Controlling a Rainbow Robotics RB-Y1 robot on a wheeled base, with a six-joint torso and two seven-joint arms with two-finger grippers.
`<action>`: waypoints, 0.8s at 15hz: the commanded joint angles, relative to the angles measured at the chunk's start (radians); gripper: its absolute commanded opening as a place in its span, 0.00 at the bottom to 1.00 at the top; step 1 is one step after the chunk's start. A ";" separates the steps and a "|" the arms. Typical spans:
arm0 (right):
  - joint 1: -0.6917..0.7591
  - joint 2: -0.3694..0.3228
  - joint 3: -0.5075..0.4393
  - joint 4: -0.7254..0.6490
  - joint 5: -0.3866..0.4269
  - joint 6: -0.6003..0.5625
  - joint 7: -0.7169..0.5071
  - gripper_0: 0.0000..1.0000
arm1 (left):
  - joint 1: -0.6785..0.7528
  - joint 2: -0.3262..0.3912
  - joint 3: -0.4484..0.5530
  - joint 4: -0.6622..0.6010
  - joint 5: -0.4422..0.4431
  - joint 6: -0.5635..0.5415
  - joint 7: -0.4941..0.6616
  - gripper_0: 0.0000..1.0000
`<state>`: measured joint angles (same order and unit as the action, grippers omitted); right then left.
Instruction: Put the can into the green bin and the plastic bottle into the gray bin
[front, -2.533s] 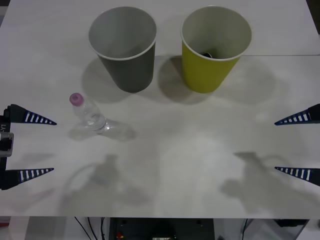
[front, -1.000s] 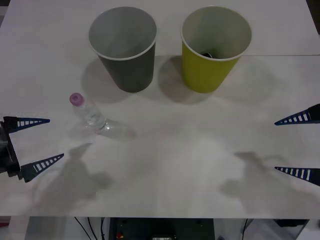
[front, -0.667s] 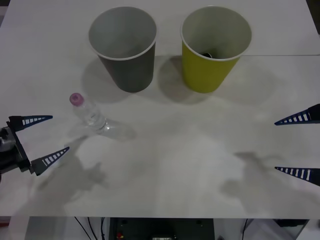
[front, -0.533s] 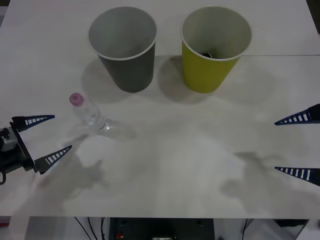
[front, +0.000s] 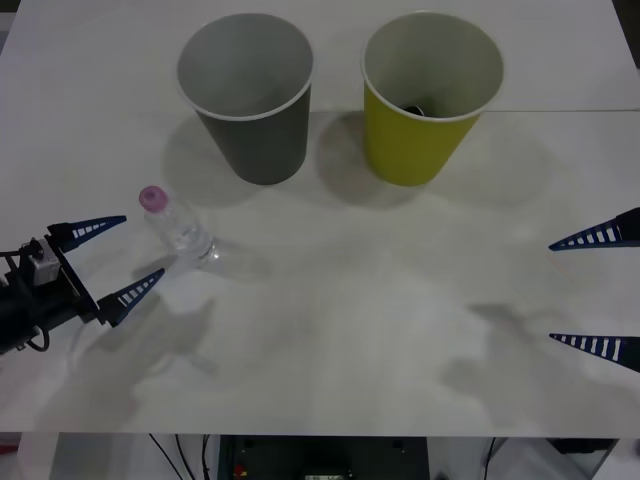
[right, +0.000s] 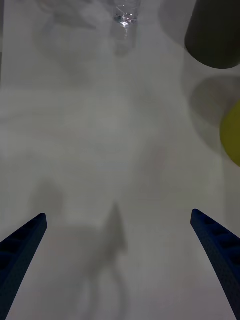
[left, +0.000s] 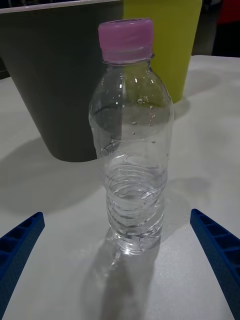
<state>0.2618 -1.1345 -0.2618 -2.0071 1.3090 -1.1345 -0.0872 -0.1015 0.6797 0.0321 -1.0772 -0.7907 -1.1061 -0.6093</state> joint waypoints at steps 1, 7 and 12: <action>0.000 0.000 0.000 0.000 0.000 0.000 0.000 1.00 | -0.014 -0.035 0.000 -0.001 -0.013 0.017 0.002 1.00; 0.000 0.000 0.000 0.000 0.000 0.000 0.000 1.00 | -0.055 -0.101 0.000 -0.001 -0.071 0.038 0.013 1.00; 0.000 0.000 0.000 0.000 0.000 0.000 0.000 1.00 | -0.093 -0.138 0.000 0.000 -0.116 0.074 0.029 1.00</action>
<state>0.2618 -1.1345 -0.2618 -2.0071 1.3090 -1.1345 -0.0873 -0.1901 0.5460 0.0322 -1.0770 -0.9000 -1.0372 -0.5835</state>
